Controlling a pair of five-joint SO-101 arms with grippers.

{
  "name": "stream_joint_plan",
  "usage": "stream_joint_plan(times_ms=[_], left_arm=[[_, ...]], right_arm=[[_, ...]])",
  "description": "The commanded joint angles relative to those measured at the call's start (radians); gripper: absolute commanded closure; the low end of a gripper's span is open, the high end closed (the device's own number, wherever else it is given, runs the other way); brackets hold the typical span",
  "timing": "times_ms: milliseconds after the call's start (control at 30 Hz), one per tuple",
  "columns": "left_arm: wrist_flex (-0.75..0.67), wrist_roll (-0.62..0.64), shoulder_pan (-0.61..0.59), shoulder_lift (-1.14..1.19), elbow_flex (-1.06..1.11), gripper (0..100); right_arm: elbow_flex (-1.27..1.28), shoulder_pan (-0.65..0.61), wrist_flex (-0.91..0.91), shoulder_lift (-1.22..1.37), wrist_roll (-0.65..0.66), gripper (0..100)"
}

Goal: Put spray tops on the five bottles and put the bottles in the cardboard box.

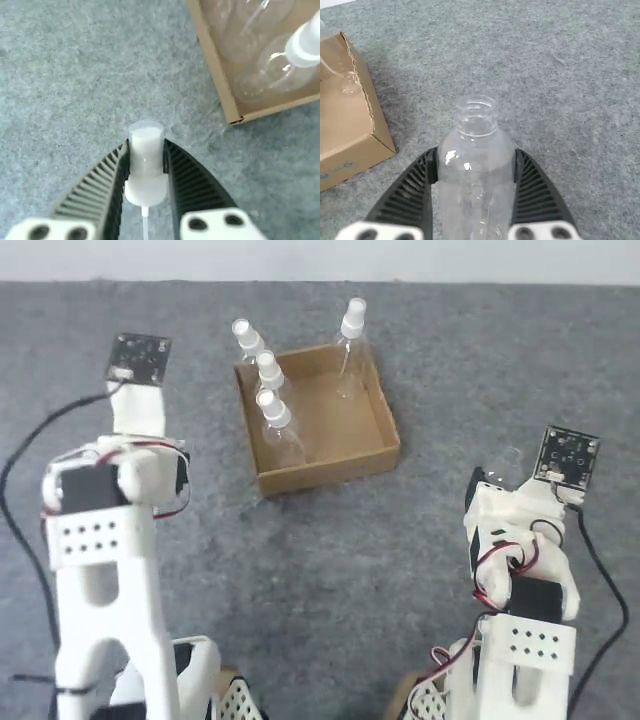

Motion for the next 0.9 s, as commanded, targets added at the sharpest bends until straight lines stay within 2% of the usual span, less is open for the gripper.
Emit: stream_joint_plan(times_ms=[0,300,500,733,867], left_arm=[[-0.040,0.101,0.028,-0.121,0.022,99],[-0.043,0.272,0.109,-0.282,0.025,99],[-0.041,0.281,0.137,-0.358,0.025,99],[-0.051,0.388,0.198,-0.423,0.015,99],[-0.052,0.436,0.236,-0.457,-0.001,99]], right_arm=[[-0.011,-0.008,-0.012,-0.030,0.020,97.8],[-0.011,-0.010,-0.010,-0.030,0.020,97.9],[-0.018,-0.010,0.015,-0.035,0.020,97.9],[-0.018,-0.070,0.120,-0.196,0.021,97.9],[0.031,-0.097,0.120,-0.289,0.055,97.9]])
